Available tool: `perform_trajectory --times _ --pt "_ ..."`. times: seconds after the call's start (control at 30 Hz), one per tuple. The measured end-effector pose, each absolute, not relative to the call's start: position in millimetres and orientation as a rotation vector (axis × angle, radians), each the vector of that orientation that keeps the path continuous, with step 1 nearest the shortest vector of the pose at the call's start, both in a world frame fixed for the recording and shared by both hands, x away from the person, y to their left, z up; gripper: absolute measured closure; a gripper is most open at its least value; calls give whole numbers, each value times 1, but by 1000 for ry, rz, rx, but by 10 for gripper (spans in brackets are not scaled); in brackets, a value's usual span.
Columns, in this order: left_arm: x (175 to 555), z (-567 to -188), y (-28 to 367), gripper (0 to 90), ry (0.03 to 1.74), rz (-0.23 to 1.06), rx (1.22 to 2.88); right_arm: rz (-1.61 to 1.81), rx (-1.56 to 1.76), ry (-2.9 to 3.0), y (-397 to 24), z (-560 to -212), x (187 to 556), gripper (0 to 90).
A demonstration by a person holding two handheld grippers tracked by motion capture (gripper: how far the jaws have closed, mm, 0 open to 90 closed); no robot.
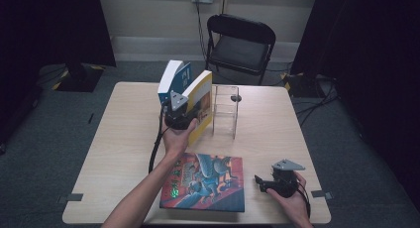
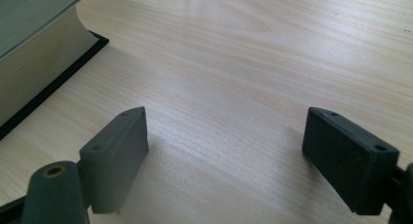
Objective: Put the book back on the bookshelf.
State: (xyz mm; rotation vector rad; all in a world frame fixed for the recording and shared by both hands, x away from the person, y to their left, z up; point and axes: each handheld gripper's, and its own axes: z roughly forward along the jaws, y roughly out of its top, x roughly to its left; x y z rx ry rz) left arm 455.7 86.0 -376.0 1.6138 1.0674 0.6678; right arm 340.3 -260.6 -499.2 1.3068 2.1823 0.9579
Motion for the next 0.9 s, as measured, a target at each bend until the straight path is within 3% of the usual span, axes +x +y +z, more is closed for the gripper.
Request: perform_trajectory --times 0.47,0.9 --pt "459 -406 71 757 1064 689 1654 962 1313 2182 -261 -499 340 166" --pt "439 -386 86 682 993 670 1734 960 1309 2183 -260 -499 341 165"
